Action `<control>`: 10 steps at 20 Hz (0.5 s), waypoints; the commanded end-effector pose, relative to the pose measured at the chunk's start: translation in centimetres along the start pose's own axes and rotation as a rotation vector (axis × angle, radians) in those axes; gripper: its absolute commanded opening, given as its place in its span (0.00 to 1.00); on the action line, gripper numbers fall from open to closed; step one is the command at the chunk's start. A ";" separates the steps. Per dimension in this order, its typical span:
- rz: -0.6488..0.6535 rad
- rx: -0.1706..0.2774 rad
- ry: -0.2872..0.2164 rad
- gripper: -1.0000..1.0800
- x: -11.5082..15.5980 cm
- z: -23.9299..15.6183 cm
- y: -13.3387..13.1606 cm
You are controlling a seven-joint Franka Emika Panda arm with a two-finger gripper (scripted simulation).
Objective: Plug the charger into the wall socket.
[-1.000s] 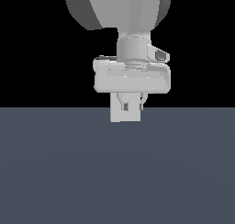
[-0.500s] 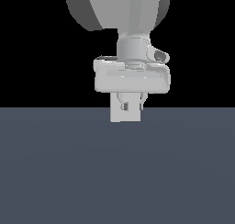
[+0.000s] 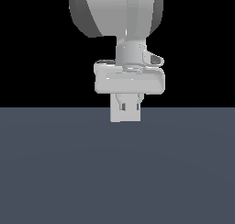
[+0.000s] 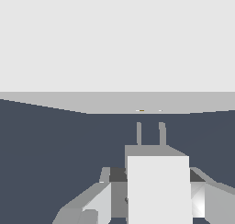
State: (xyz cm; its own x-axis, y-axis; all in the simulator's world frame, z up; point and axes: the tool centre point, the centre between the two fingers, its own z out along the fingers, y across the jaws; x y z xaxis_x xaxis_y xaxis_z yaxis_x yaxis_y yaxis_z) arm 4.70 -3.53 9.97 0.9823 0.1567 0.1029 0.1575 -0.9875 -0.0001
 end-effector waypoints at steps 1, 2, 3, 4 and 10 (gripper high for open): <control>0.000 0.000 0.000 0.00 0.9 0.1 0.0; 0.000 0.000 0.000 0.00 1.2 0.1 0.0; 0.000 0.000 0.000 0.00 1.5 0.1 0.0; 0.000 0.000 0.000 0.00 1.7 0.2 0.0; -0.001 0.000 0.000 0.00 2.4 0.2 0.0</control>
State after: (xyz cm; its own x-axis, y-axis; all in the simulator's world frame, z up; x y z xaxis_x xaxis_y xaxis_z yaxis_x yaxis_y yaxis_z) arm 6.92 -3.15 9.97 0.9822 0.1571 0.1029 0.1580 -0.9874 -0.0001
